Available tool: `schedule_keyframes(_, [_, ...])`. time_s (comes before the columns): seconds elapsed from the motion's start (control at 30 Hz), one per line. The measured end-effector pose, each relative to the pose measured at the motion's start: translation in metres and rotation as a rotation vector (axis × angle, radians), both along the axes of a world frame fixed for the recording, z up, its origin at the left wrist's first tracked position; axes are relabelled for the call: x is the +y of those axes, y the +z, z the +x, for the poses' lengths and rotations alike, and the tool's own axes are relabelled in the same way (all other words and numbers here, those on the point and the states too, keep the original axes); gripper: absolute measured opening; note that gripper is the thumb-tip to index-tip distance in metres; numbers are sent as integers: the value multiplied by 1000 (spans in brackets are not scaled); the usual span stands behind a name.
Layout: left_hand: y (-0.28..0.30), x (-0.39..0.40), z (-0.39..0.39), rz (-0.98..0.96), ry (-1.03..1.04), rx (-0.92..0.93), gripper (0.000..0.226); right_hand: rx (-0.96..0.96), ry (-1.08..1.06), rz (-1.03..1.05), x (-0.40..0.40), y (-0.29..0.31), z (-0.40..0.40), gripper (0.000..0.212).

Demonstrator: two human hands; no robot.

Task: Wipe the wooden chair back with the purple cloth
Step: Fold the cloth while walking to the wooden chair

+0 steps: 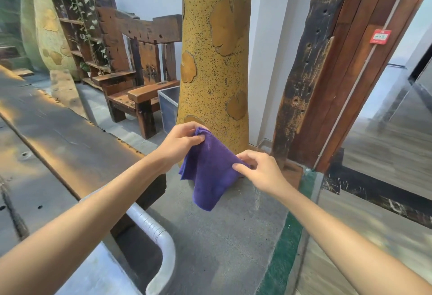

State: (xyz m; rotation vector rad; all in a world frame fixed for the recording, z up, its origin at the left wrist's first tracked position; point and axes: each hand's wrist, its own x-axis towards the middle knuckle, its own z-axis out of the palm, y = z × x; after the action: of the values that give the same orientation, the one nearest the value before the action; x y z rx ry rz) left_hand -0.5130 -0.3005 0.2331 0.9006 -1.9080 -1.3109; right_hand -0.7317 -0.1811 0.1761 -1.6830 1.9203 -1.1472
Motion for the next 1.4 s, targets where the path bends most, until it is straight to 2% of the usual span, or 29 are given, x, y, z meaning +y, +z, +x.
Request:
schedule_keyframes(0.17, [-19,-51,-2,24,96,-12,18,-21,-9,-79,-44,-3,-20,18])
schedule_keyframes(0.3, [-35,-107,-12,21,166,0,19,42,32,-150,-110,-8,-42,10])
schedule_keyframes(0.5, [-43,-198,-20,-15,185,-17,18,223,279,130,-219,-11,-67,10])
schedule_keyframes(0.63, [-51,-243,-20,-52,191,-10,17,313,418,115,-276,-18,-71,8])
schedule_keyframes(0.77, [-64,-271,-14,-27,231,-51,21,442,516,150,-322,-33,-69,33])
schedule_keyframes(0.83, [-67,-283,-11,-31,241,-90,21,495,557,179,-343,-42,-68,39])
schedule_keyframes(1.0, [-85,-330,-9,-1,291,-127,23,573,603,222,-405,-57,-77,25])
schedule_keyframes(1.07, [-93,-342,-3,8,316,-139,22,621,608,223,-418,-59,-78,27])
schedule_keyframes(1.2, [-116,-392,-6,16,385,-186,18,561,635,159,-483,-66,-100,27])
schedule_keyframes(1.4, [-127,-469,-14,-12,509,-247,17,253,709,66,-594,-73,-123,19])
